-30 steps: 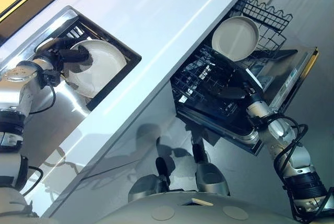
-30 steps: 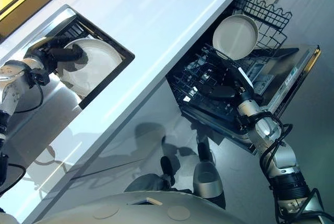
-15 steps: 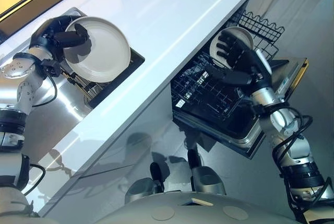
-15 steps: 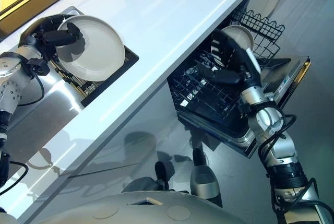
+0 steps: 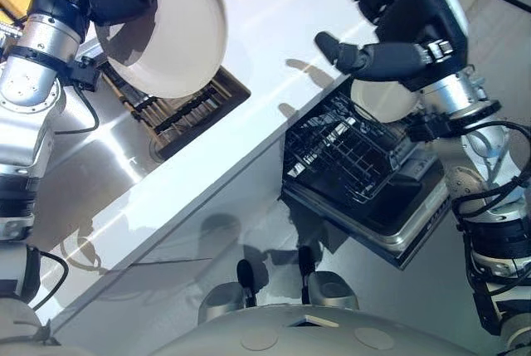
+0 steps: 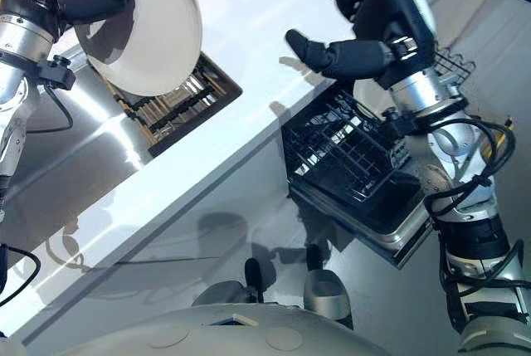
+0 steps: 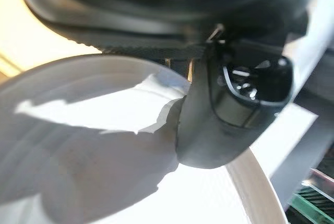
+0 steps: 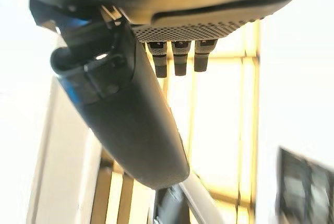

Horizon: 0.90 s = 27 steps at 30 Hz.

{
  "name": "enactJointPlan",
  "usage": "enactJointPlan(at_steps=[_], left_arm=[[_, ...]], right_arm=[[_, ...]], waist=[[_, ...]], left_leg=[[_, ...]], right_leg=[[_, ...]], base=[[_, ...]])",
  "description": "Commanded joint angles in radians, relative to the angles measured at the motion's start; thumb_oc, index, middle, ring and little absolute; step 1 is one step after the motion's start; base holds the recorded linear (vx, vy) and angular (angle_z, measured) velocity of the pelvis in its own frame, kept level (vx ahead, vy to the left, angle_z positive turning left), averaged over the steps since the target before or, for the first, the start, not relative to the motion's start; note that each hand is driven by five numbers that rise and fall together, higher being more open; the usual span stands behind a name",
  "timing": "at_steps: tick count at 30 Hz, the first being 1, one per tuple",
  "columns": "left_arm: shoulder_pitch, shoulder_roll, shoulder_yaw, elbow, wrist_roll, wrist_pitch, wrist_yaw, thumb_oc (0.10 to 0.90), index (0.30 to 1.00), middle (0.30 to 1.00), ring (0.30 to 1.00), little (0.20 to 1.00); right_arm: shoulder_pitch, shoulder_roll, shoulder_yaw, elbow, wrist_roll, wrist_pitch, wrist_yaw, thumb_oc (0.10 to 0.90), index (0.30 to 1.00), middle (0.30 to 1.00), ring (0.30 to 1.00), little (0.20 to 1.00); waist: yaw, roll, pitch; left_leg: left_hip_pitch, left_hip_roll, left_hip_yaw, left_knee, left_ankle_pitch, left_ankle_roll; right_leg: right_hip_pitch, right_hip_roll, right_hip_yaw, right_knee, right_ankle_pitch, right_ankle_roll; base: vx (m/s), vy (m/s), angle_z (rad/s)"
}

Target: Pick up plates and place into dishwasher.

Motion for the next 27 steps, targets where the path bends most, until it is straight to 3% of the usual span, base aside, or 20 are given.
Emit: enactJointPlan(at_steps=[1, 8, 16, 20, 23, 27], left_arm=[[-0.080, 0.000, -0.010, -0.083, 0.006, -0.132, 0.060, 0.100, 0.300, 0.300, 0.300, 0.200], [-0.111, -0.101, -0.104, -0.173, 0.105, -0.142, 0.039, 0.100, 0.300, 0.300, 0.300, 0.200], [-0.140, -0.184, -0.196, -0.194, 0.110, -0.136, -0.010, 0.100, 0.300, 0.300, 0.300, 0.200], [-0.101, -0.230, -0.216, -0.223, 0.124, -0.145, -0.046, 0.100, 0.300, 0.300, 0.300, 0.200], [-0.091, -0.235, -0.231, -0.221, 0.158, -0.149, -0.056, 0.100, 0.300, 0.300, 0.300, 0.200], [-0.090, -0.210, -0.227, -0.212, 0.198, -0.149, -0.021, 0.100, 0.300, 0.300, 0.300, 0.200]], right_arm=[[-0.095, 0.077, 0.036, -0.006, 0.108, -0.039, -0.011, 0.800, 0.900, 0.900, 0.900, 0.900], [-0.145, 0.177, 0.113, 0.014, 0.134, -0.026, -0.059, 0.800, 0.900, 0.900, 0.900, 0.900], [-0.174, 0.253, 0.164, 0.039, 0.143, -0.028, -0.113, 0.800, 0.900, 0.900, 0.900, 0.900], [-0.154, 0.271, 0.180, 0.044, 0.223, 0.007, -0.105, 0.800, 0.900, 0.900, 0.900, 0.900], [-0.142, 0.285, 0.190, 0.071, 0.283, 0.045, -0.071, 0.800, 0.900, 0.900, 0.900, 0.900], [-0.142, 0.258, 0.177, 0.108, 0.177, 0.006, -0.141, 0.800, 0.900, 0.900, 0.900, 0.900]], waist=[[0.032, -0.025, -0.171], [0.048, -0.034, -0.184], [0.052, -0.038, -0.191], [0.051, -0.041, -0.192], [0.052, -0.045, -0.195], [0.054, -0.050, -0.201]], left_leg=[[-0.019, -0.047, -0.036, 0.002, -0.031, 0.013], [-0.018, -0.041, -0.041, 0.002, -0.030, 0.011], [-0.016, -0.038, -0.038, 0.002, -0.031, 0.013], [-0.015, -0.036, -0.033, 0.002, -0.031, 0.015], [-0.013, -0.033, -0.025, 0.002, -0.033, 0.015], [-0.013, -0.028, -0.010, 0.002, -0.034, 0.011]], right_leg=[[0.056, 0.019, -0.060, 0.011, -0.066, 0.020], [0.065, 0.016, -0.085, 0.011, -0.067, 0.021], [0.068, 0.012, -0.099, 0.010, -0.066, 0.022], [0.068, 0.013, -0.100, 0.011, -0.066, 0.021], [0.069, 0.011, -0.106, 0.009, -0.064, 0.022], [0.070, 0.006, -0.120, 0.007, -0.062, 0.026]], base=[[-0.02, -0.039, 0.23], [-0.01, -0.031, 0.20], [0.00, -0.011, 0.03], [0.00, 0.000, 0.00], [0.00, 0.000, 0.00], [0.00, 0.000, 0.00]])
